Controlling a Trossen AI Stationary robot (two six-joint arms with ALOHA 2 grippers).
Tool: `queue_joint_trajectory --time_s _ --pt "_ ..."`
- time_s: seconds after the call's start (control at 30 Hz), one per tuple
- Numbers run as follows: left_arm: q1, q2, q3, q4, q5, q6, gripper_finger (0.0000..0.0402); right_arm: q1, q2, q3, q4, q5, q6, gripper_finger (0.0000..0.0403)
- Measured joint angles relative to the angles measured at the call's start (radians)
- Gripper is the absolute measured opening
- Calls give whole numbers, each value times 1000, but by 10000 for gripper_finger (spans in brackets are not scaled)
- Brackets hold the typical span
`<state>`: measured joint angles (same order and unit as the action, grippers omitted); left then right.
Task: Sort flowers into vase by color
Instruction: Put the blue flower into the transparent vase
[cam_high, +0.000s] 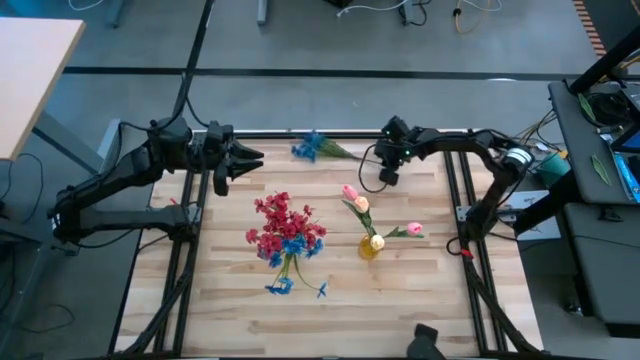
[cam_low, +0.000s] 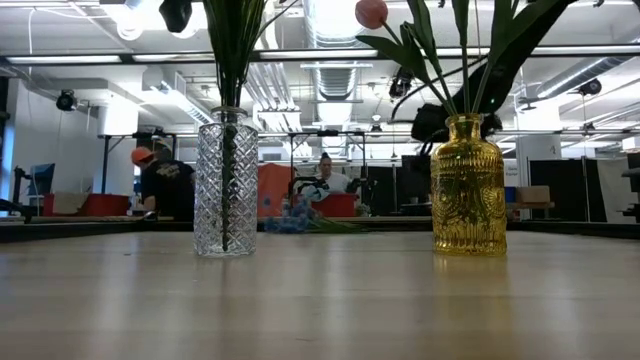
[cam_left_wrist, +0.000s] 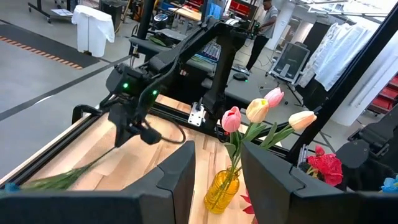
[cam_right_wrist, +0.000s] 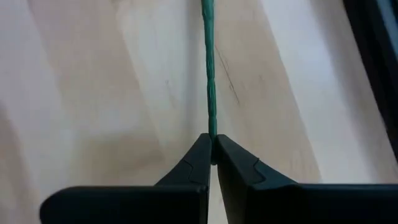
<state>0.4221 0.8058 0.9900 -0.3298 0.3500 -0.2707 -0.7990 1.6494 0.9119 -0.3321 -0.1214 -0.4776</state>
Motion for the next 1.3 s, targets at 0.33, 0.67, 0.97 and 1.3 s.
queue_joint_trajectory --time_s 0.33,0.67,0.97,1.3 --pt "0 0 0 0 0 0 114 15 -196 0 -329 23 388 13" --pt "0 0 0 0 0 0 114 133 -350 0 -625 24 729 13" --pt "0 0 0 0 0 0 114 325 -406 -7 -798 98 936 13" --pt "0 0 0 0 0 1 114 485 -406 -30 -788 129 1067 26"
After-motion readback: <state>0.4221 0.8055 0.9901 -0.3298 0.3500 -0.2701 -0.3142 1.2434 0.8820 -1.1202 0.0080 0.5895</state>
